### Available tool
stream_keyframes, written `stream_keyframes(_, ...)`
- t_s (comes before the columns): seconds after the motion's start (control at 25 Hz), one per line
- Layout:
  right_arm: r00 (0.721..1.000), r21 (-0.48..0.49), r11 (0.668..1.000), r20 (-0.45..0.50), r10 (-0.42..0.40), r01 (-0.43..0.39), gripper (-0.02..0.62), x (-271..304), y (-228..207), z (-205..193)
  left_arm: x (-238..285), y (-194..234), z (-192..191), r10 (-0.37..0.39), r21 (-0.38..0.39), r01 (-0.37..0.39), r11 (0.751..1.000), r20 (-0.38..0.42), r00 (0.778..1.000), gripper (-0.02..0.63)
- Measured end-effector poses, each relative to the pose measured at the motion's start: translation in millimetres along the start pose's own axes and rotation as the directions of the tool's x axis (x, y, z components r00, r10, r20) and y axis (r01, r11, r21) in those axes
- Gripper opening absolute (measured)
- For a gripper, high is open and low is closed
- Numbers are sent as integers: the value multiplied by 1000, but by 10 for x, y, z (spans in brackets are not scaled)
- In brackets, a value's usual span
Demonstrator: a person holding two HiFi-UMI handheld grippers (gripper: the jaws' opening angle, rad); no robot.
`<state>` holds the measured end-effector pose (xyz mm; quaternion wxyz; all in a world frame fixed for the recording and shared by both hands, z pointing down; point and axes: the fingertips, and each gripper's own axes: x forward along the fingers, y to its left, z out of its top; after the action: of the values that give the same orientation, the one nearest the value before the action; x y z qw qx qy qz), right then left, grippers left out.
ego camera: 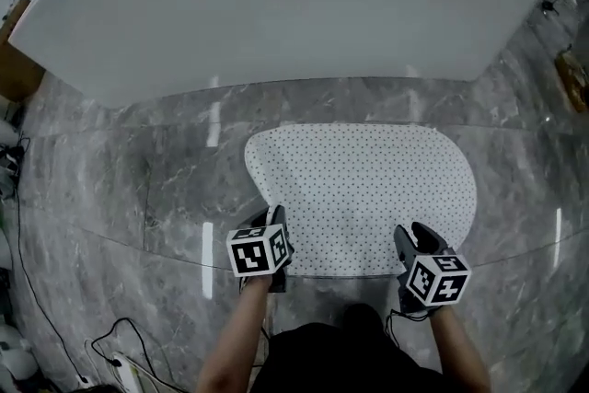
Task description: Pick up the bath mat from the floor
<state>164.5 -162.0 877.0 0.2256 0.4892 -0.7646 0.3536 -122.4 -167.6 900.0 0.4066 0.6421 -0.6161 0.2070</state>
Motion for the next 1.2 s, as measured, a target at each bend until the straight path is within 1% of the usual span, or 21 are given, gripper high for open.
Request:
stream_keyframes(0.12,998,23,998,5,-60,60,163,-147,-260,-49,-3,-241,98,-58,-67,60,996,40,998,23)
stream_keyframes(0.2,995,42,994,13,-101,101,161,-260,-442,-73,40,-426,149,-92,-80,96,992,52,994,23)
stream_keyframes(0.32,987,72,985,26,-161,159,161,-430,-708,-113,145,-753,158,-138,-38,140,989,34,990,23)
stream_keyframes(0.48,973,104,970,43,-227,221,161,-630,-1016,-129,305,-1171,113,-181,28,181,983,-4,983,23)
stream_keyframes(0.64,955,77,957,86,-284,278,160,-829,-1331,-53,428,-1539,42,-230,84,234,969,-48,972,25)
stream_keyframes(0.76,950,53,954,94,-299,295,152,-865,-1534,30,453,-1686,16,-241,111,247,963,-63,968,25)
stream_keyframes(0.96,937,39,941,86,-339,337,152,-775,-1863,96,482,-1873,40,-279,117,286,951,-69,958,26)
stream_keyframes(1.08,931,23,933,68,-360,359,153,-687,-2059,106,530,-1987,34,-297,141,305,942,-77,952,26)
stream_keyframes(1.2,932,15,932,26,-362,362,155,-556,-2213,75,576,-2026,13,-303,137,312,940,-85,949,26)
